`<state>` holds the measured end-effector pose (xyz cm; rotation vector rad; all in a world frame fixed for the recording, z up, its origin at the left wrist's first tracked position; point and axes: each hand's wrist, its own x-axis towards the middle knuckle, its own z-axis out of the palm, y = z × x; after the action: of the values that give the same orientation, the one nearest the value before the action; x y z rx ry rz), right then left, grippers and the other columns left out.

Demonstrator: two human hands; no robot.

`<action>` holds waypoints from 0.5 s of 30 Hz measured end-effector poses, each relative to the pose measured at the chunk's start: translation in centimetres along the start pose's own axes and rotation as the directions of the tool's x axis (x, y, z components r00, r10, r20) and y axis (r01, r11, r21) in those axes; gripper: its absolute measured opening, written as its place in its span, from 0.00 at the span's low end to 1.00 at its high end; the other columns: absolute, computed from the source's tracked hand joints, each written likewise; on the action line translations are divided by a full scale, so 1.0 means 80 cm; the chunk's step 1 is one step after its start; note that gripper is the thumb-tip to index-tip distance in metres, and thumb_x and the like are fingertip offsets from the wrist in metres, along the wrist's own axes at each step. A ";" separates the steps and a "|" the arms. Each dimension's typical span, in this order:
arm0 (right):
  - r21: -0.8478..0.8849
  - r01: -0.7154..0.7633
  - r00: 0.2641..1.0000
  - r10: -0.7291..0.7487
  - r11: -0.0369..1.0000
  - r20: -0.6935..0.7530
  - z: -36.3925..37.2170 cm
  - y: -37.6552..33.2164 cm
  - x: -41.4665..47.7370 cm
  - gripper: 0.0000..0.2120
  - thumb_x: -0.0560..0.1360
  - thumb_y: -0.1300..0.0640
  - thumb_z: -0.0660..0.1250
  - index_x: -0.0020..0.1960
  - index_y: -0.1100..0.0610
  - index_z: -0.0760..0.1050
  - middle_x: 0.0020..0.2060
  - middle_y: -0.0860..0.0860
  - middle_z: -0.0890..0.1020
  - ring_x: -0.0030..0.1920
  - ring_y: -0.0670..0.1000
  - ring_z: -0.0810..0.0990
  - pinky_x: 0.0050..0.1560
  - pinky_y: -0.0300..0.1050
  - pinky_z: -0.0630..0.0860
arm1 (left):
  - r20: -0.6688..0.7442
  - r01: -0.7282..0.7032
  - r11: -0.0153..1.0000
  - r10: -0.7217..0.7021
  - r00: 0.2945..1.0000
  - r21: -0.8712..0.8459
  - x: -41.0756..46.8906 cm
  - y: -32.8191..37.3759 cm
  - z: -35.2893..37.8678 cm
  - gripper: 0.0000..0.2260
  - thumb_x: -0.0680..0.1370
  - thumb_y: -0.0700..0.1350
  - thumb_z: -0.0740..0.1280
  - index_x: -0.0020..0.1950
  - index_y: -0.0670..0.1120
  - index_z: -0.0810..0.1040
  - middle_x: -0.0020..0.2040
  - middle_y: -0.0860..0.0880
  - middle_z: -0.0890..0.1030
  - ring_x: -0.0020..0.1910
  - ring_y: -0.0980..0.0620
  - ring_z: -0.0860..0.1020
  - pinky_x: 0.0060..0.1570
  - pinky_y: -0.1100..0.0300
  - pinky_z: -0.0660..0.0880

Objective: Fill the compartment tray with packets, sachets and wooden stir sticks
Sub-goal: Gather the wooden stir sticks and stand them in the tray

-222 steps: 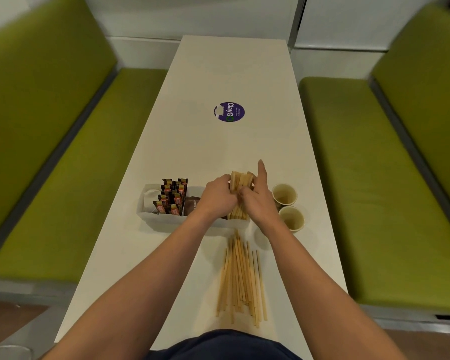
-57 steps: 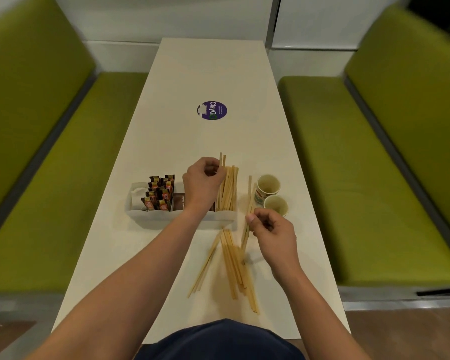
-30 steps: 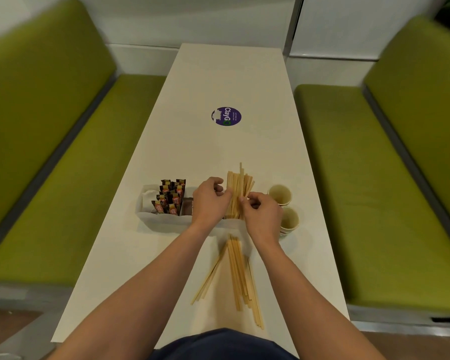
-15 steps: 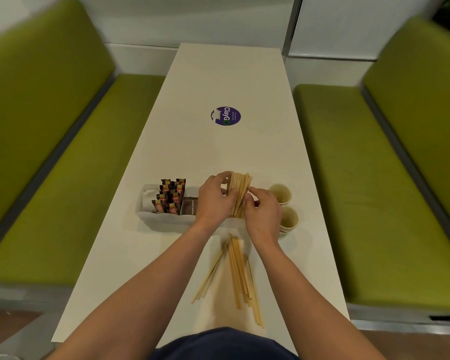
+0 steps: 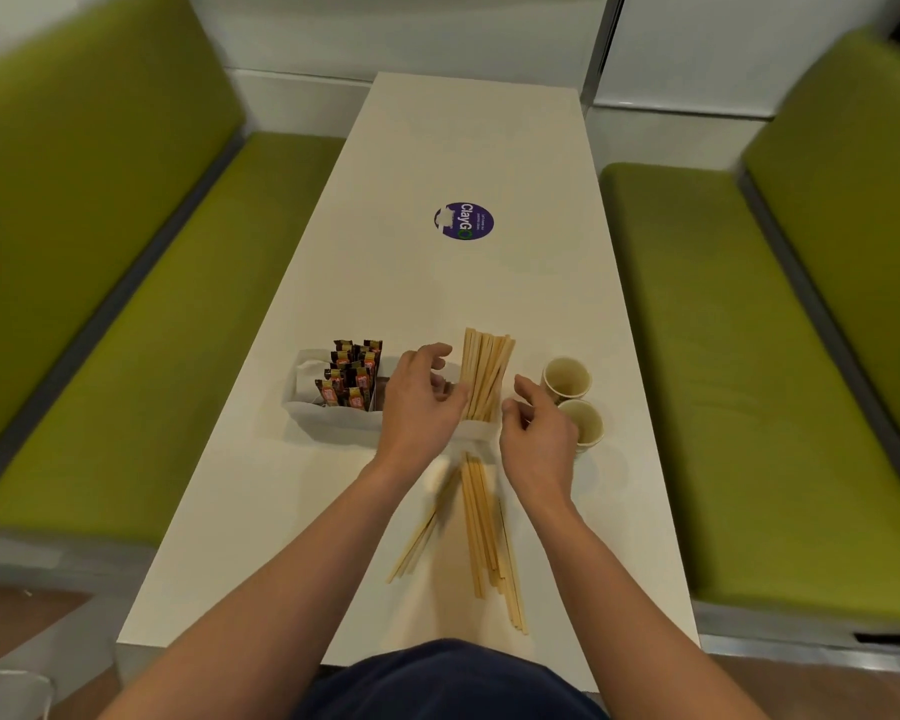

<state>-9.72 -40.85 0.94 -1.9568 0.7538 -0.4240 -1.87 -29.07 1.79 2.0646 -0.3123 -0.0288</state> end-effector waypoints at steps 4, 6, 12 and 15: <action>-0.094 0.030 0.995 -0.021 0.995 0.097 -0.017 0.022 -0.042 0.15 0.81 0.53 0.68 0.67 0.51 0.79 0.59 0.45 0.82 0.49 0.39 0.80 0.56 0.40 0.79 | 0.048 -0.016 0.994 0.011 0.999 0.112 -0.052 -0.016 -0.020 0.07 0.77 0.47 0.72 0.54 0.52 0.77 0.48 0.56 0.77 0.46 0.60 0.76 0.46 0.64 0.74; -0.287 0.019 0.978 0.042 0.958 0.205 -0.025 0.039 -0.062 0.16 0.79 0.47 0.69 0.65 0.49 0.79 0.59 0.45 0.80 0.51 0.44 0.81 0.57 0.44 0.78 | 0.096 0.080 0.973 -0.102 0.990 0.217 -0.079 -0.036 -0.023 0.08 0.77 0.53 0.71 0.52 0.53 0.78 0.47 0.57 0.78 0.46 0.58 0.76 0.46 0.58 0.76; -0.554 0.062 0.929 0.154 0.830 0.336 -0.030 0.062 -0.094 0.19 0.77 0.40 0.68 0.60 0.53 0.78 0.54 0.49 0.79 0.53 0.53 0.79 0.50 0.46 0.73 | 0.207 0.123 0.842 -0.267 0.941 0.526 -0.127 -0.064 -0.011 0.15 0.76 0.60 0.69 0.54 0.50 0.80 0.51 0.54 0.78 0.50 0.51 0.79 0.46 0.54 0.77; -0.596 0.082 0.931 0.152 0.799 0.333 -0.021 0.055 -0.088 0.13 0.78 0.46 0.67 0.54 0.55 0.80 0.50 0.50 0.82 0.50 0.55 0.80 0.49 0.49 0.76 | 0.223 0.050 0.778 -0.240 0.945 0.626 -0.124 -0.057 -0.005 0.11 0.78 0.54 0.68 0.50 0.48 0.80 0.48 0.52 0.79 0.47 0.47 0.79 0.42 0.54 0.77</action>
<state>-17.42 -38.84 -2.01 -2.5127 0.7294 0.2551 -10.47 -24.35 -3.01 2.7451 -0.3728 -0.3798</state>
